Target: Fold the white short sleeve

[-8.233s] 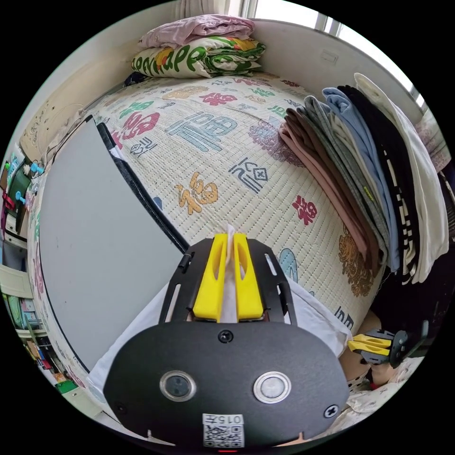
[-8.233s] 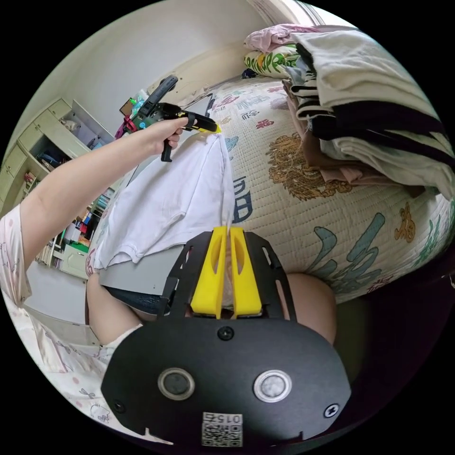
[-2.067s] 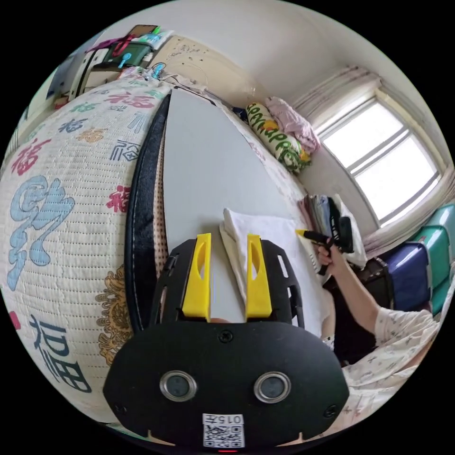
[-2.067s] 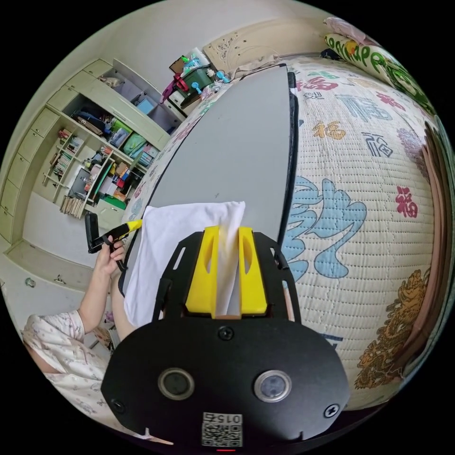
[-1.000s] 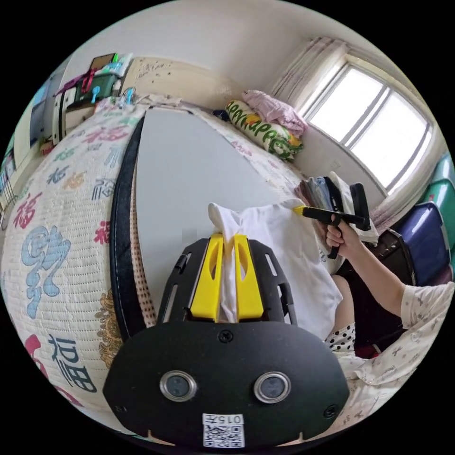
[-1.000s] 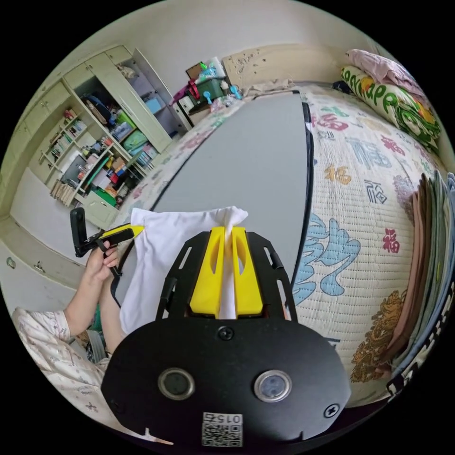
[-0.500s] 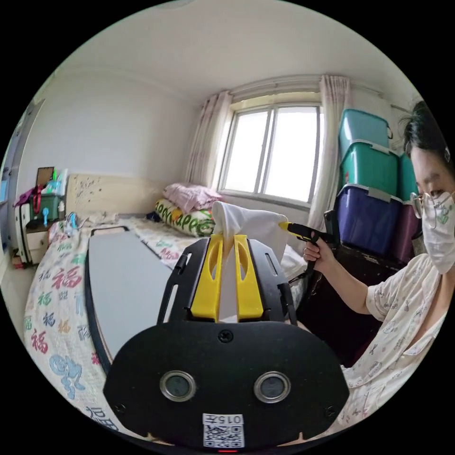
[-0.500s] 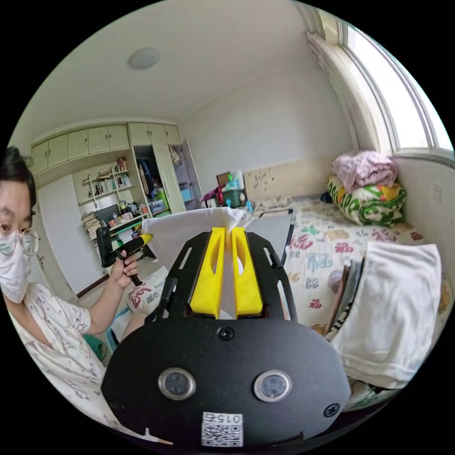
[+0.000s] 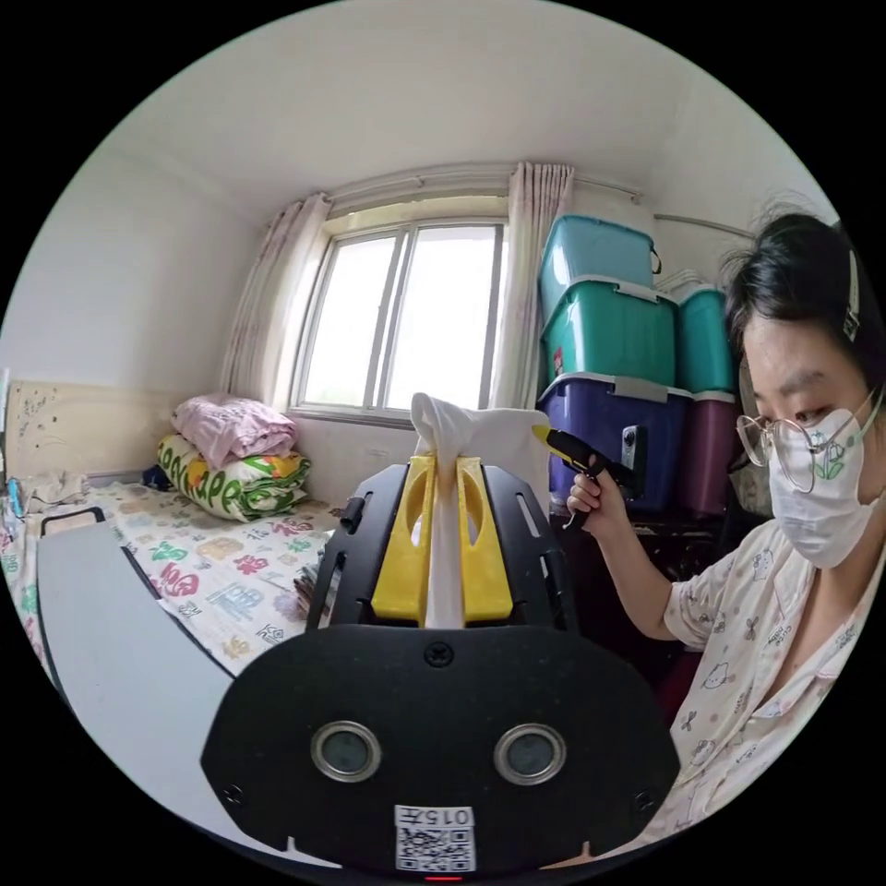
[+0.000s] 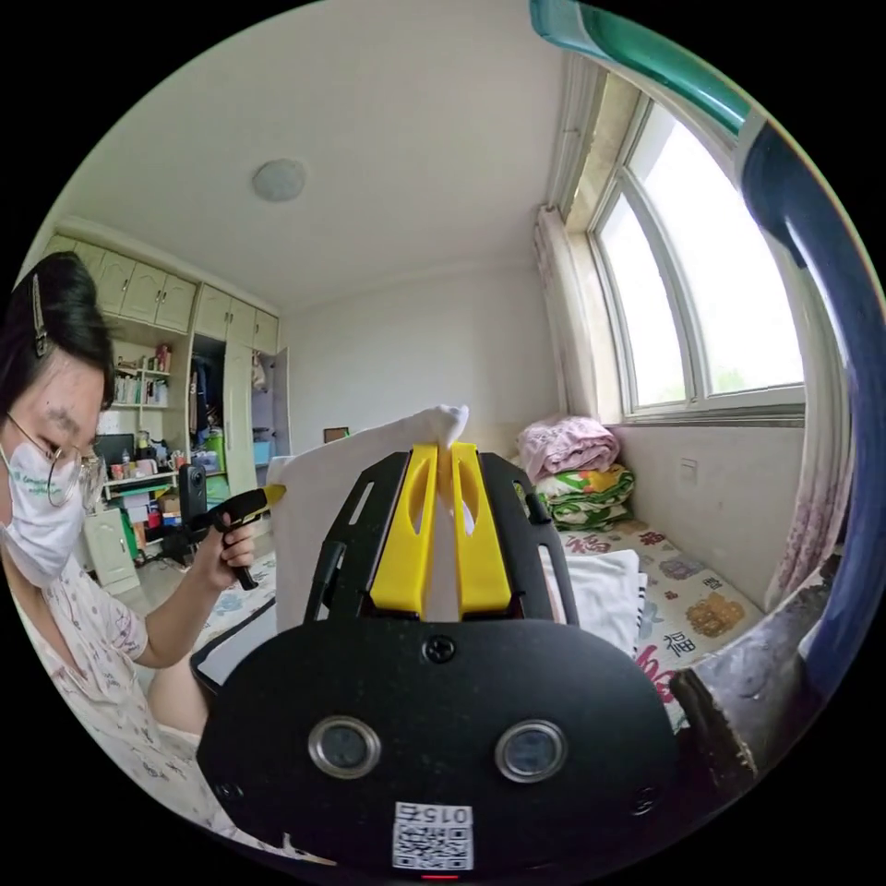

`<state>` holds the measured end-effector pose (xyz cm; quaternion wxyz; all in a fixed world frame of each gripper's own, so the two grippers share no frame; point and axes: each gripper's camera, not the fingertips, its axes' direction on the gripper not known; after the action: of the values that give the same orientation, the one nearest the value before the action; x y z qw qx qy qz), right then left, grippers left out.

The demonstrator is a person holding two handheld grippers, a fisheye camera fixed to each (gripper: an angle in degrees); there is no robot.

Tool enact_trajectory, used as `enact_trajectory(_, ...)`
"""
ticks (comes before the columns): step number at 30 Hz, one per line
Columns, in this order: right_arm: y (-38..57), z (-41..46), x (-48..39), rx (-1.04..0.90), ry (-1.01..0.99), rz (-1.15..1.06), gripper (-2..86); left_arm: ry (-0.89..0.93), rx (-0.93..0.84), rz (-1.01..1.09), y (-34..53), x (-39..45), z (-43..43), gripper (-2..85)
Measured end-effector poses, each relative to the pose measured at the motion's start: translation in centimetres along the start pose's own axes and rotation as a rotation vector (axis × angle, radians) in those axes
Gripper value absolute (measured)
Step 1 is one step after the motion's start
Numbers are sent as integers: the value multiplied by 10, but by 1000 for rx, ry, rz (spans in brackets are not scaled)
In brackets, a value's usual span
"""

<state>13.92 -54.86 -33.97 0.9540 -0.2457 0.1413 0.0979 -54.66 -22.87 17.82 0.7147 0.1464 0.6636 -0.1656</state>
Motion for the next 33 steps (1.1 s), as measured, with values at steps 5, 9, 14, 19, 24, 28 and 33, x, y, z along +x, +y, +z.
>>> enact_trajectory(5, 16, 10, 4, -36, 171, -109, 9, -1, -31, 42, -41, -19, 52, 28)
enact_trajectory(9, 17, 48, 21, -76, 266, -155, 9, -34, -51, 23, -77, -61, 107, 28)
enact_trajectory(14, 23, 157, 104, -206, 301, -50, 10, -105, -116, -88, -108, -161, 234, 30)
enact_trajectory(19, 67, 284, 202, -385, 412, 61, 12, -178, -249, -128, -111, -241, 377, 35)
enact_trajectory(24, 126, 385, 265, -523, 516, 53, 15, -205, -337, -255, -89, -315, 491, 36)
enact_trajectory(28, 188, 461, 316, -685, 606, 34, 20, -224, -402, -298, -58, -345, 565, 32)
enact_trajectory(33, 249, 516, 358, -807, 725, -6, 29, -154, -419, -397, -27, -334, 618, 34)
